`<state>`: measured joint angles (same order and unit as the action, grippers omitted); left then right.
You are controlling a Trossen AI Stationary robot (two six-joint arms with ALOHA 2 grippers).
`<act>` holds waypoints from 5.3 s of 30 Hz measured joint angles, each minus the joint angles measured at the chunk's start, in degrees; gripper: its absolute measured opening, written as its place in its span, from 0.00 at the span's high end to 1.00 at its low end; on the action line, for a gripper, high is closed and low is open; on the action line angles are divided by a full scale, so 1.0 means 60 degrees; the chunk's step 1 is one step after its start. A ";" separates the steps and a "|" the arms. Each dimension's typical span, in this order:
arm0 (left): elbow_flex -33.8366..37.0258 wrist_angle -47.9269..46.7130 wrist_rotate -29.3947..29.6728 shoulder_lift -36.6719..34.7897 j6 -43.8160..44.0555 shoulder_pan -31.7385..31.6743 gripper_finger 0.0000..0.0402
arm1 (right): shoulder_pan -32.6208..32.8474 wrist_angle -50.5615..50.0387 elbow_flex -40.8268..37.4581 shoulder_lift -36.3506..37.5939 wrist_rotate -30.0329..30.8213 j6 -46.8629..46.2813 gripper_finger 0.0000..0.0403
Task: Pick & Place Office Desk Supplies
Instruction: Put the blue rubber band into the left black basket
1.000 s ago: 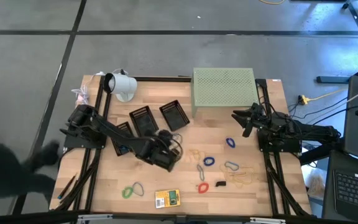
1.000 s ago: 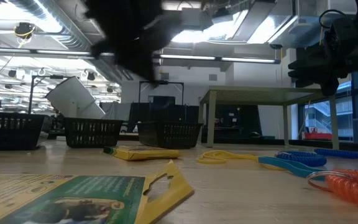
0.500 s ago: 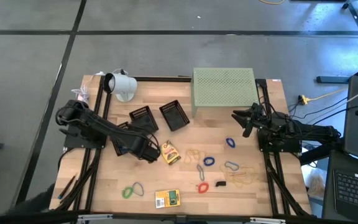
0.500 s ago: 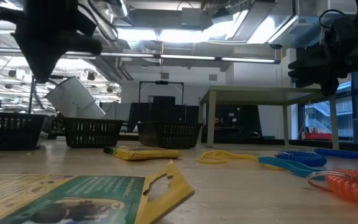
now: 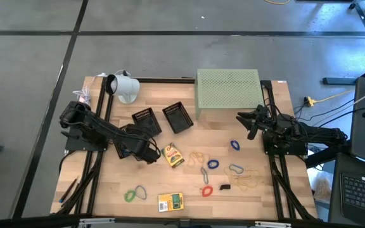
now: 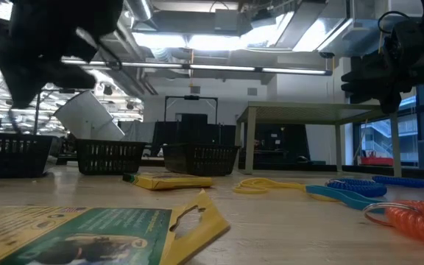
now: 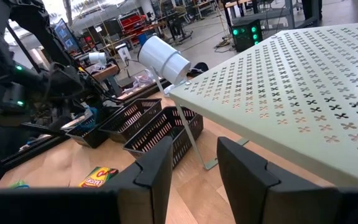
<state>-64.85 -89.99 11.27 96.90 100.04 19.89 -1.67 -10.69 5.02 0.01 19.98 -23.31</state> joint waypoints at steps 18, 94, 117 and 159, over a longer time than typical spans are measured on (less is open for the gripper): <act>0.0836 -0.0002 -0.1153 0.0000 0.1185 -0.0155 0.81 | 0.0000 0.0001 0.0000 0.0000 0.0016 0.0002 0.68; -0.1977 0.5436 -0.2407 0.3019 0.2508 0.3869 0.82 | 0.0000 0.0003 0.0000 0.0000 0.0020 0.0000 0.68; -0.3330 0.4579 0.5534 0.1846 -0.0099 0.2964 0.99 | 0.0000 0.0003 0.0000 0.0000 0.0013 0.0000 0.68; -0.4238 0.8386 0.5719 0.1807 -0.7215 0.0581 0.99 | 0.0000 -0.0001 0.0000 0.0000 0.0009 0.0004 0.67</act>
<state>-90.28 -39.67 45.59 107.74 56.75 23.37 -1.67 -10.70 5.02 0.01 20.03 -23.29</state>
